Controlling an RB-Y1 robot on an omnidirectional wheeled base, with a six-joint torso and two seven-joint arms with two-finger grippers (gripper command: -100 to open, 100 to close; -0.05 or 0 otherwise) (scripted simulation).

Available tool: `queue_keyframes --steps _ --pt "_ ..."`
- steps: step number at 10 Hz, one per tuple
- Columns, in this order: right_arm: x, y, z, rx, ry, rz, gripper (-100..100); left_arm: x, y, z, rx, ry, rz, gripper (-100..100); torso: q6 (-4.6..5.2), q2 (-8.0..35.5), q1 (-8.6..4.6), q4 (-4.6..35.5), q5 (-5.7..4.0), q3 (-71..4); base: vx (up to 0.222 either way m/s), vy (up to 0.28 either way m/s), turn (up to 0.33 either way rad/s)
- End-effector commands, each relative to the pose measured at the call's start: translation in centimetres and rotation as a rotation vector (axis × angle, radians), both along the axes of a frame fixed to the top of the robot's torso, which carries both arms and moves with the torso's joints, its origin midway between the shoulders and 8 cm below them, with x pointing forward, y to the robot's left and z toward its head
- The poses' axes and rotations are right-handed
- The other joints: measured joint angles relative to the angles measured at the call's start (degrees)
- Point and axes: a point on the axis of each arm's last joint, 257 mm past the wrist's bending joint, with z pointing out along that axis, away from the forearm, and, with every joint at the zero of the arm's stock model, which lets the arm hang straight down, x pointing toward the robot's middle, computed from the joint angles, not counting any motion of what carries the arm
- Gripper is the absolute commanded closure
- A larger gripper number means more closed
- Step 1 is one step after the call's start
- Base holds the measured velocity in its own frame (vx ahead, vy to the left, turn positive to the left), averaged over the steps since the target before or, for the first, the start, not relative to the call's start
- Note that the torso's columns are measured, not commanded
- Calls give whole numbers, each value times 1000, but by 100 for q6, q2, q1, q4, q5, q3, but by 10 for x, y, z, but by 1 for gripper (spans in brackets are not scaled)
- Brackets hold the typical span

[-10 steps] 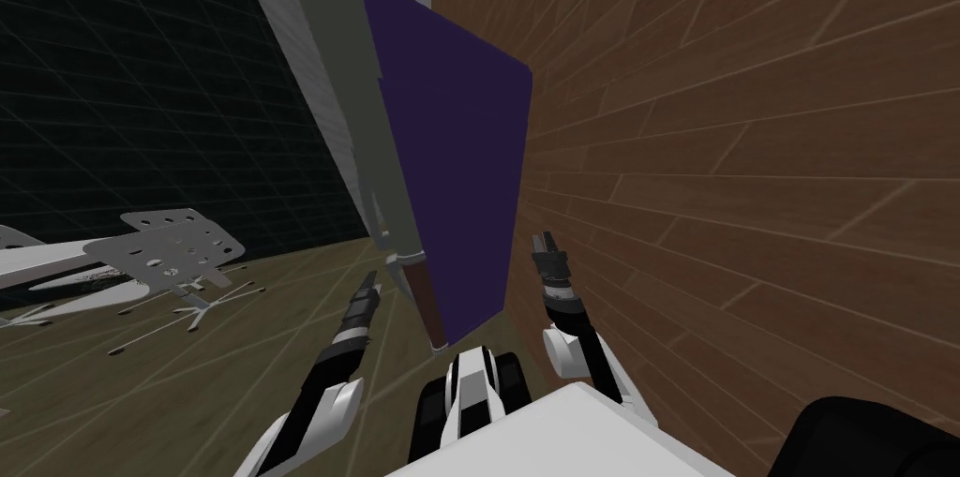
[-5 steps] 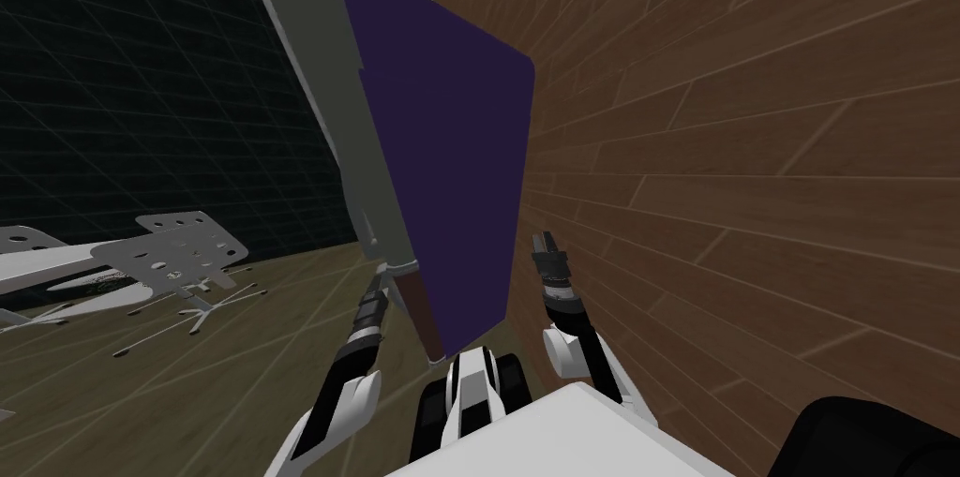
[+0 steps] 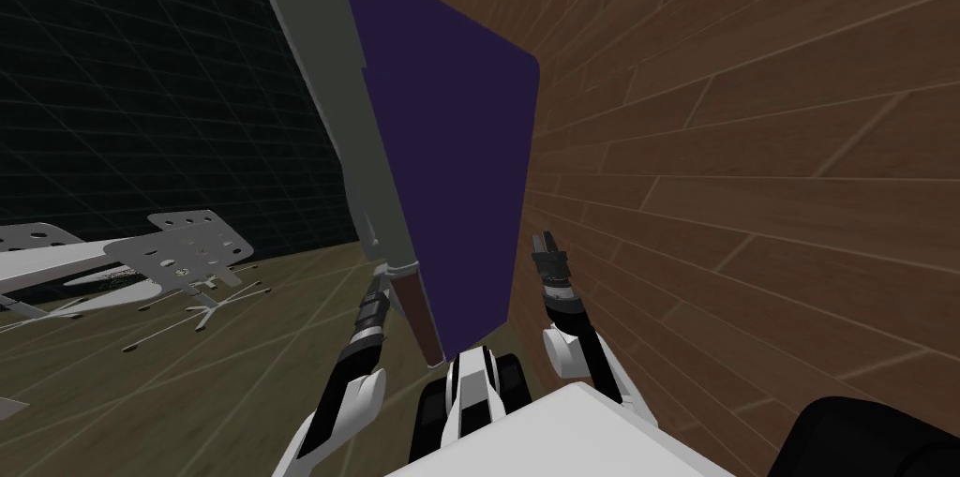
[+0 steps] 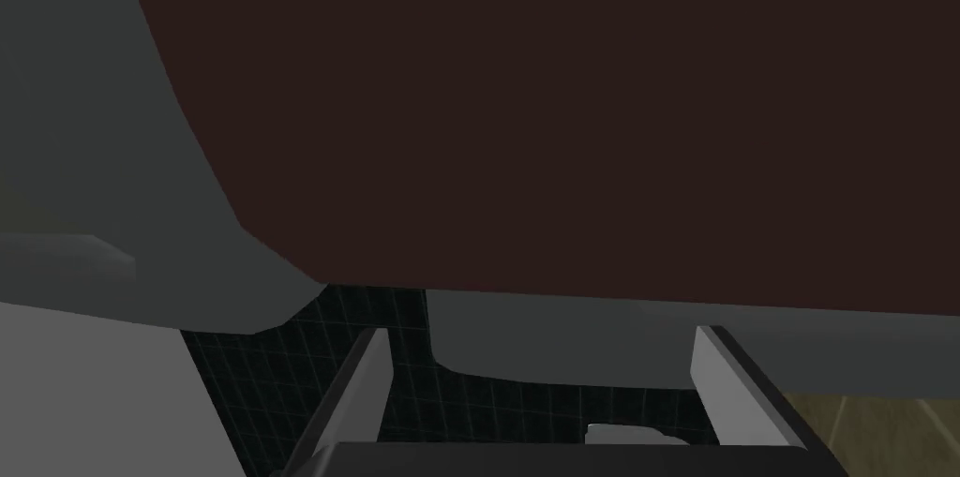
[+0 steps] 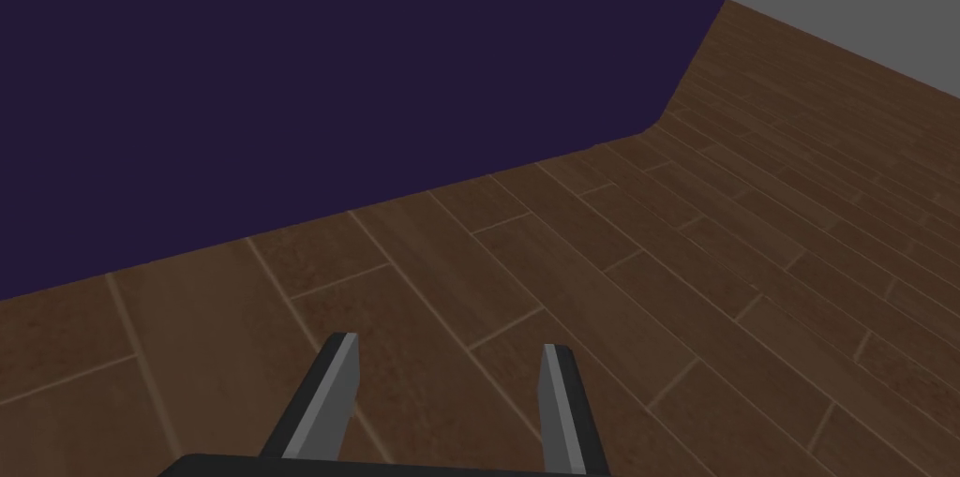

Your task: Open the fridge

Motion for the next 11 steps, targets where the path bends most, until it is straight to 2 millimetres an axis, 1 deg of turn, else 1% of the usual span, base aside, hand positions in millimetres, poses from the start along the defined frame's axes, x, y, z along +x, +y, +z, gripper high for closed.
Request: queue_keyframes --steps 1,2,3,4,5,6,9,10,11 --pt "0 0 0 0 0 0 0 3 -5 0 0 -16 -11 100 -3 9 -12 -14 7 3 -53 -11 -64" --pt "0 0 0 0 0 0 0 0 -1 0 2 -5 -3 100 -24 47 -25 -10 3 23 -27 -7 -25" --pt "0 0 0 0 0 0 0 2 -6 3 2 -11 -24 100 -45 70 -20 -5 0 37 17 155 -91" --pt "0 0 0 0 0 0 0 2 -6 3 2 -11 -24 100 -49 74 35 -5 13 40 -10 200 -69" --pt "0 0 0 0 0 0 0 4 -10 4 2 -13 -44 100 -43 65 41 -3 17 34 5 243 -88" --pt "0 0 0 0 0 0 0 4 -10 4 2 -13 -44 100 -31 42 32 -5 12 21 -46 284 -73" --pt "0 0 0 0 0 0 0 7 -18 7 2 -17 -83 100 -39 49 -28 -10 -1 24 -25 276 -86" --pt "0 0 0 -1 0 0 0 8 -22 8 2 -18 -103 100 -26 38 -15 -6 -2 18 -2 303 -143" --pt "0 0 0 -1 0 0 0 8 -22 8 2 -18 -103 100 -7 22 -17 -2 -4 8 -31 286 -61"
